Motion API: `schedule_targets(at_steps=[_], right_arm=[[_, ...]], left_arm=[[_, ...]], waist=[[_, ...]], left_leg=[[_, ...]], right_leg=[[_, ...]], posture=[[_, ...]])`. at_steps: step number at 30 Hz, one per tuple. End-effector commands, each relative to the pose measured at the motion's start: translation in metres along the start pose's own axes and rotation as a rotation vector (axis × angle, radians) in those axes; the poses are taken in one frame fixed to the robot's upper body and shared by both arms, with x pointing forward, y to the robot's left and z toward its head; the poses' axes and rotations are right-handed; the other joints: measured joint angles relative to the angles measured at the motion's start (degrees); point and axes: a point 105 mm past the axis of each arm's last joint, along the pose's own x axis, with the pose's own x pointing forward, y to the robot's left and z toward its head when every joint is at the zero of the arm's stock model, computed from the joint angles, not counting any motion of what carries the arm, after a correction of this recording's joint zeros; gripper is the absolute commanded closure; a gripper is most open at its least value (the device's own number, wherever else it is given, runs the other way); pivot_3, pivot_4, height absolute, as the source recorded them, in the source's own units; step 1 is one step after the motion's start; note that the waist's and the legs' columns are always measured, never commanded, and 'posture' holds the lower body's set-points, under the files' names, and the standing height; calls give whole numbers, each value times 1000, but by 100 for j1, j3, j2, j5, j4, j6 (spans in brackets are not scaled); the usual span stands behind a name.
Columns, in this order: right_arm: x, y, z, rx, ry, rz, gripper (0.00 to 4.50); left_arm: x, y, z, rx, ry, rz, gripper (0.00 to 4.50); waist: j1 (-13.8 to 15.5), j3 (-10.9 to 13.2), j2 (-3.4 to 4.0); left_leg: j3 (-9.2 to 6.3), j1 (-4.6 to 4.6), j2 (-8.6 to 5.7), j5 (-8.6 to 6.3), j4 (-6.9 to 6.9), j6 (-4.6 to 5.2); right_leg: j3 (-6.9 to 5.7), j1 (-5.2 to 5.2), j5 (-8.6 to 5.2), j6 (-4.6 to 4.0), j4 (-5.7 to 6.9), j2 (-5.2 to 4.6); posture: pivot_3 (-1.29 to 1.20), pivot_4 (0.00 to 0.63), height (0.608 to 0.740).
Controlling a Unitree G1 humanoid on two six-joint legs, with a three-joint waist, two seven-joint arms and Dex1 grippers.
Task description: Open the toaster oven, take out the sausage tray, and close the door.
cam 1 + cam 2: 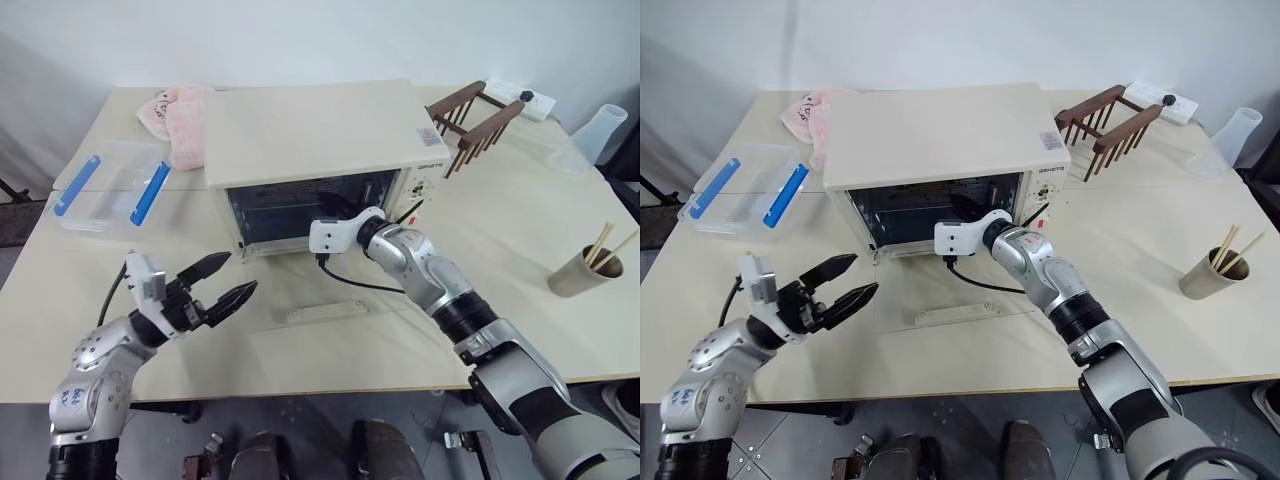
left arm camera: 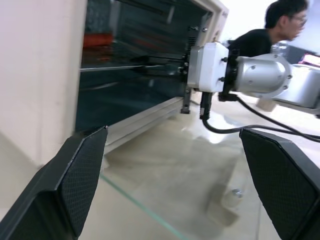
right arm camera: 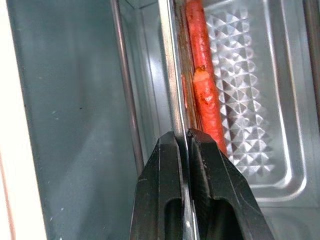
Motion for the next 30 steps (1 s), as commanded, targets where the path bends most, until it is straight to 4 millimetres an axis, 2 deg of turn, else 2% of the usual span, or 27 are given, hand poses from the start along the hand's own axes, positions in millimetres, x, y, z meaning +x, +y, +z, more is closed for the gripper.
schedule_targets(at_steps=[1, 4, 7, 16, 25, 30], right_arm=[[-4, -43, 31, 8, -134, -145, 4485], [-15, -45, 41, 7, -191, -128, 4485], [-23, -42, 43, 7, -195, -107, 4485], [-24, -42, 42, 3, -186, -94, 4485], [-40, -28, 44, 7, -206, -38, 4485], [-65, -15, 42, 16, -217, 19, 4485]], left_arm=[[9, 1, 9, 10, -46, -25, 0], [20, 4, 15, 19, -63, -63, 0], [25, 8, 17, 27, -67, -73, 0], [32, 22, 35, 55, -115, -79, 0], [35, 32, 59, 58, -183, -44, 0], [34, 37, 65, 52, -185, -27, 0]], waist=[[-10, 0, 0], [-24, 1, 0], [-26, 3, -1], [-30, 4, -3], [-13, 6, -6], [17, 6, -6]], left_leg=[[1, -1, 0, 0, 0, 0], [2, -1, 3, 0, -8, -1], [0, -2, 5, -1, -14, -2], [3, -2, 6, 0, -12, -3], [2, -2, 6, 0, -9, -3], [0, -1, 6, 0, -7, -3]], right_leg=[[0, 0, 0, 0, -1, 0], [-1, -3, 0, 0, -9, 9], [-5, -3, 0, 0, -17, 13], [-1, -3, 0, 0, -20, 17], [-1, -2, 0, 0, -20, 17], [-1, -1, 0, 0, -18, 17]], posture=[[0, 150, 740], [0, 150, 740], [0, 150, 740], [0, 150, 740], [0, 150, 740], [0, 150, 740]])
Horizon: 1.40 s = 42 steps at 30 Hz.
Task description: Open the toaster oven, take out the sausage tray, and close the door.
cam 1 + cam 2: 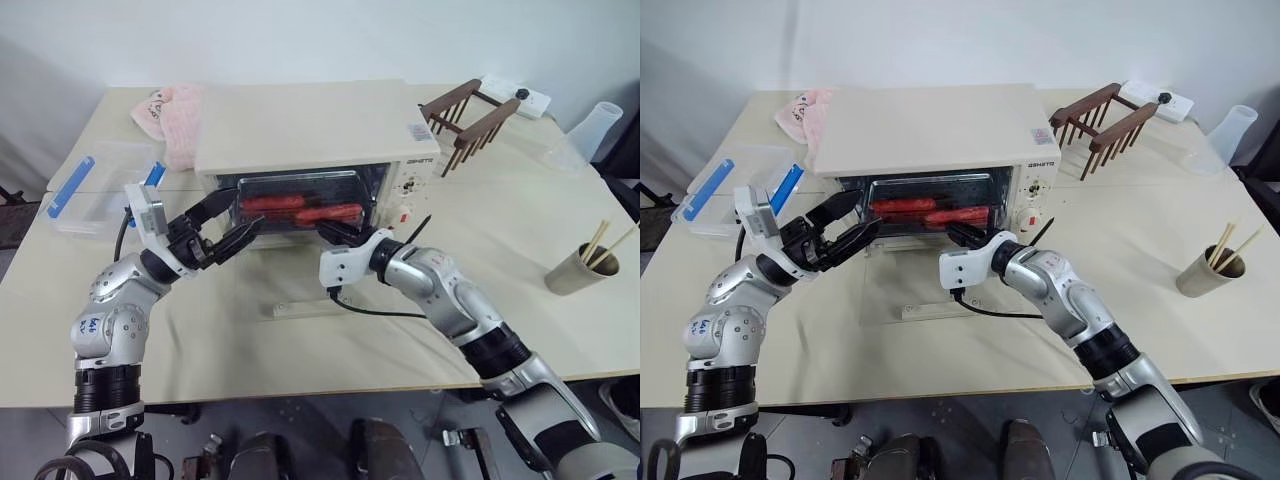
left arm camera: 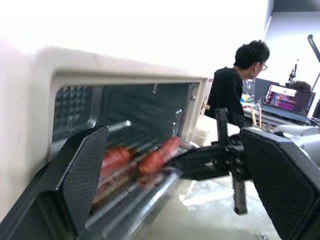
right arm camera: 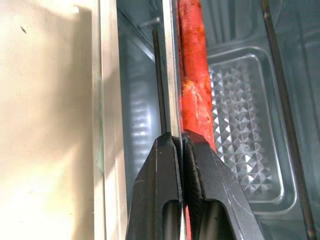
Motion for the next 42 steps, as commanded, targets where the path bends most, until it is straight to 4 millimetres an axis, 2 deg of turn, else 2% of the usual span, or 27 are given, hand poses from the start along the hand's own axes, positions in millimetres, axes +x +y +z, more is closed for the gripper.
schedule_targets(at_steps=[1, 16, 24, 28, 34, 38, 42], right_arm=[[-19, -23, 17, -19, -79, -80, 4485], [-56, -11, 14, -37, -89, -23, 4485], [-73, -3, 16, -62, -105, -12, 4485], [-77, -1, 16, -74, -115, -1, 4485], [-84, -1, 21, -77, -139, 16, 4485], [-85, 0, 23, -77, -153, 34, 4485], [-84, 2, 26, -78, -180, 47, 4485]], left_arm=[[-5, 9, 16, 24, -35, 41, 0], [-6, 10, 8, -7, -11, 47, 0], [-16, 7, -4, -99, 42, 80, 0], [-25, 6, -15, -214, 139, 127, 0], [-35, -3, -15, -483, 214, 156, 0], [-37, -12, -10, -657, 214, 126, 0], [-29, -14, -16, -823, 212, 122, 0]], waist=[[12, 0, 0], [171, 1, -4], [157, 1, -4], [157, 1, -5], [159, 2, -6], [157, 2, -6], [165, 2, -6]], left_leg=[[0, 0, -1, 0, 0, 0], [0, 3, -4, 2, 16, 0], [1, 7, -2, 2, 16, 0], [0, 7, -2, 2, 16, 0], [-2, 8, -1, 2, 16, 0], [-5, 12, 1, 2, 16, 0], [-8, 15, 0, 2, 16, 0]], right_leg=[[0, 1, 0, 0, -1, 0], [3, 15, 0, 0, -8, -2], [5, 16, 0, 0, -6, -1], [5, 16, 0, 0, -6, -1], [8, 16, 0, 0, -6, -5], [10, 18, 0, 0, -1, -5], [13, 21, 0, 0, 1, -8]], posture=[[0, 150, 740], [0, 150, 740], [0, 150, 740], [0, 150, 740], [0, 150, 740], [0, 150, 740], [0, 150, 740]])
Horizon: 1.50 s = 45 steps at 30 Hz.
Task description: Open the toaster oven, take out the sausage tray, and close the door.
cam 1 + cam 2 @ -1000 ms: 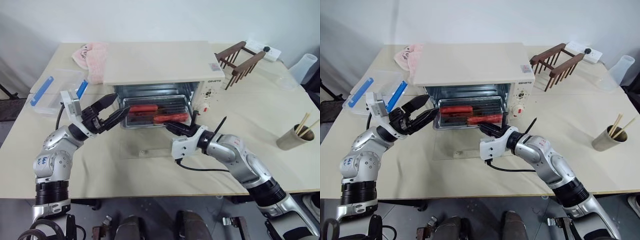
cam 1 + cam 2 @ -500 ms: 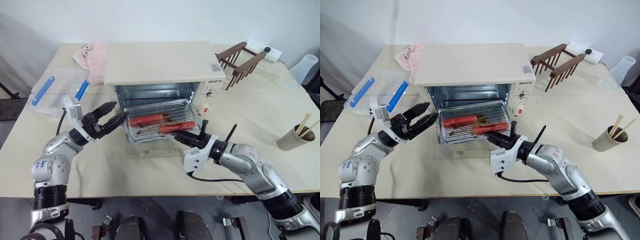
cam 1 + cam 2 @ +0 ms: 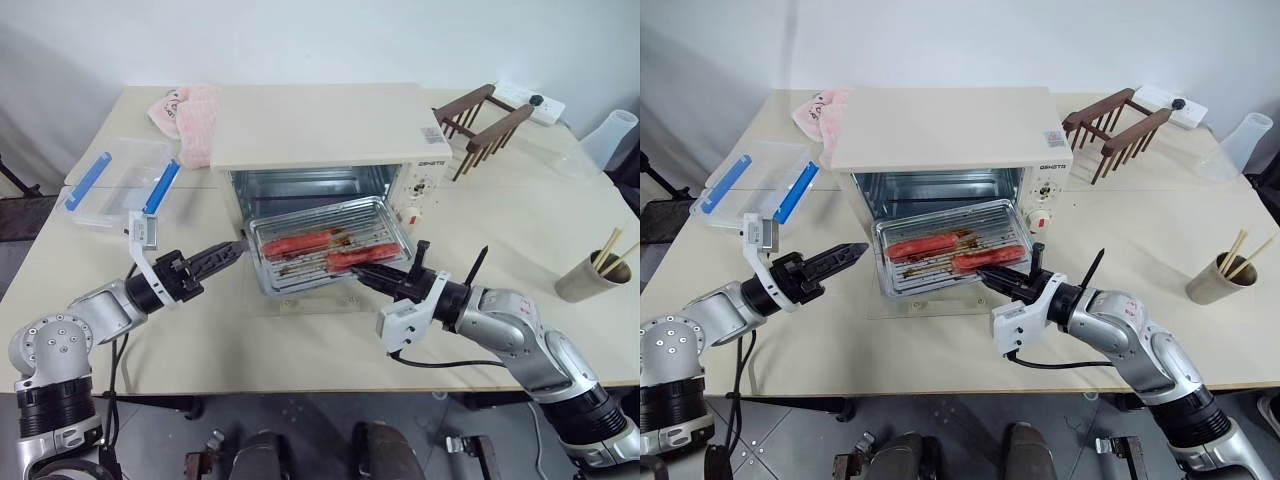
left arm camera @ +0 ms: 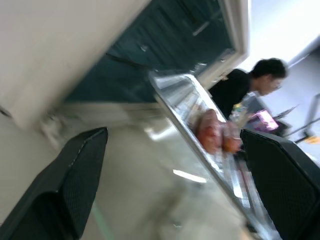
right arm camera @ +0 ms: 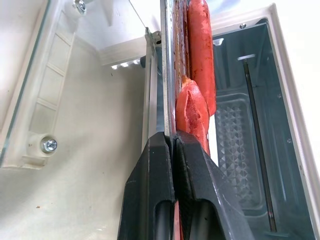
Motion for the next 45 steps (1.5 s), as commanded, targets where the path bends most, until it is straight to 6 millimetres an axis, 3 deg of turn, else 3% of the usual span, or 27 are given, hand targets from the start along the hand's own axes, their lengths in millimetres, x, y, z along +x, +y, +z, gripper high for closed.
schedule_targets(at_steps=[1, 9, 12, 16, 25, 33, 36, 45], right_arm=[[-2, -11, 14, -28, -74, -26, 4485], [-3, -10, 17, -40, -117, -6, 4485], [-2, -10, 17, -43, -119, -4, 4485], [-2, -11, 16, -45, -119, -2, 4485], [-3, -10, 16, -30, -123, 6, 4485], [-2, -9, 12, 8, -119, 13, 4485], [-4, -9, 11, 106, -119, 12, 4485], [-15, -9, 7, 150, -152, 41, 1738]], left_arm=[[10, -6, 2, -109, 14, -36, 0], [27, -5, -7, -301, 75, -48, 0], [30, -1, -12, -368, 72, -29, 596], [27, -4, -24, -407, 126, -26, 1801], [26, 3, -18, -465, 38, -11, 4469], [24, 5, -23, -480, 26, 4, 4469], [23, 8, -24, -491, 11, 23, 4469], [3, 11, -20, -502, -100, 20, 4500]], waist=[[5, 0, 0], [-15, -1, -2], [-7, -1, -2], [-8, -1, -2], [-1, -1, -2], [-1, -1, -2], [-1, -1, -2], [-1, -1, -3]], left_leg=[[0, 2, -1, 0, 0, 0], [-4, 8, -6, 1, 0, 0], [-5, 9, -6, 1, 0, 0], [-4, 11, -7, 1, 0, 0], [-3, 11, -11, 1, 1, 0], [-1, 12, -12, 2, 2, -1], [-1, 12, -11, 2, 2, -1], [-1, 13, -10, 2, 1, -1]], right_leg=[[0, 3, 0, 0, 0, -1], [1, 7, 0, 0, 4, -1], [3, 7, 0, 0, 8, -2], [6, 8, 0, 0, 9, -3], [5, 12, 0, 0, 2, -2], [6, 13, 0, 0, 0, 0], [6, 13, 0, 0, 0, 1], [7, 14, 0, 0, -2, 2]], posture=[[0, 150, 740], [0, 150, 740], [0, 150, 740], [0, 150, 740], [0, 150, 740], [0, 150, 740], [0, 150, 740], [0, 150, 740]])
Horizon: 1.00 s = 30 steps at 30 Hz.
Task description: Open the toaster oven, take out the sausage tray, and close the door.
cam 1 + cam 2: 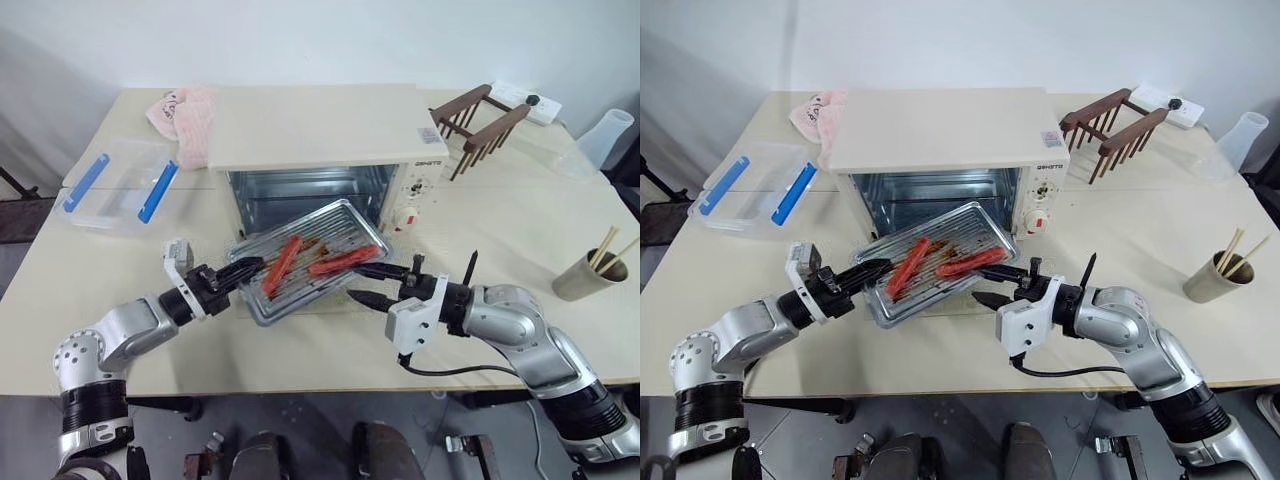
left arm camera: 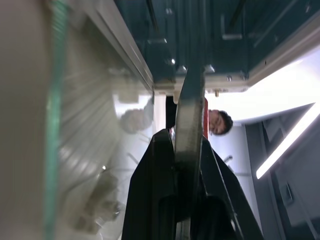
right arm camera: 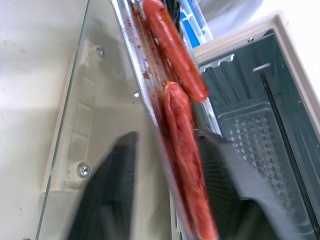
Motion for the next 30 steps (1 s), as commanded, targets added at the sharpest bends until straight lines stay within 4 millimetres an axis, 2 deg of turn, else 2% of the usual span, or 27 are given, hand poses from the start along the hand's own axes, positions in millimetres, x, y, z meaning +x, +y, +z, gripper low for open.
schedule_targets(at_steps=[1, 5, 9, 12, 15, 20, 24, 26, 30], right_arm=[[-13, -10, 3, -35, -39, -26, 1396], [-27, -8, -4, -21, -46, -13, 27], [-43, -7, -21, 41, 2, -8, 27], [-55, -3, -35, 94, 53, -16, 27], [-65, -1, -50, 238, 103, -79, 652], [-79, 13, -71, 404, 184, -91, 2333], [-85, 25, -82, 498, 221, -79, 3777], [-83, 25, -88, 529, 223, -110, 4479], [-76, 36, -106, 642, 260, -110, 4479]], left_arm=[[-16, -14, 5, 37, -47, -75, 4500], [-45, -13, 2, 42, -59, -106, 4500], [-81, -5, -4, 32, -79, -69, 4500], [-104, -7, -6, 39, -116, -75, 4500], [-134, -16, -6, 61, -196, -111, 4500], [-172, -21, -11, 80, -310, -104, 4500], [-192, -18, -25, 72, -382, -55, 4500], [-202, -15, -27, 72, -469, -47, 4500], [-209, -3, -37, 52, -652, -46, 4500]], waist=[[1, 0, 0], [-7, 0, 0], [-24, 0, 0], [-17, 0, 0], [-4, 0, -1], [-13, -1, -1], [-21, -1, 0], [-23, -1, 0], [-40, -1, -1]], left_leg=[[0, 0, 0, 0, 0, 0], [1, 0, 0, 0, 0, 0], [3, 3, 6, 0, -2, 0], [5, 5, 7, 0, -2, 0], [5, 4, 8, 0, -1, 0], [3, 5, 8, 0, -1, 0], [3, 5, 14, -1, -2, 0], [3, 5, 19, -2, -3, 0], [5, 6, 19, -2, -3, 1]], right_leg=[[0, 1, 0, 0, -1, 0], [-1, 1, 0, 0, -3, 1], [0, 0, -3, -5, -2, 5], [4, 0, -4, -6, -3, 4], [5, 0, -5, -8, -9, 2], [5, 1, -6, -11, -29, -7], [5, -1, -7, -14, -30, -13], [6, -1, -8, -15, -31, -18], [5, 0, -8, -15, -33, -22]], posture=[[0, 150, 740], [0, 150, 740], [0, 150, 740], [0, 150, 740], [0, 150, 740], [0, 150, 740], [0, 150, 740], [0, 150, 740], [0, 150, 740]])
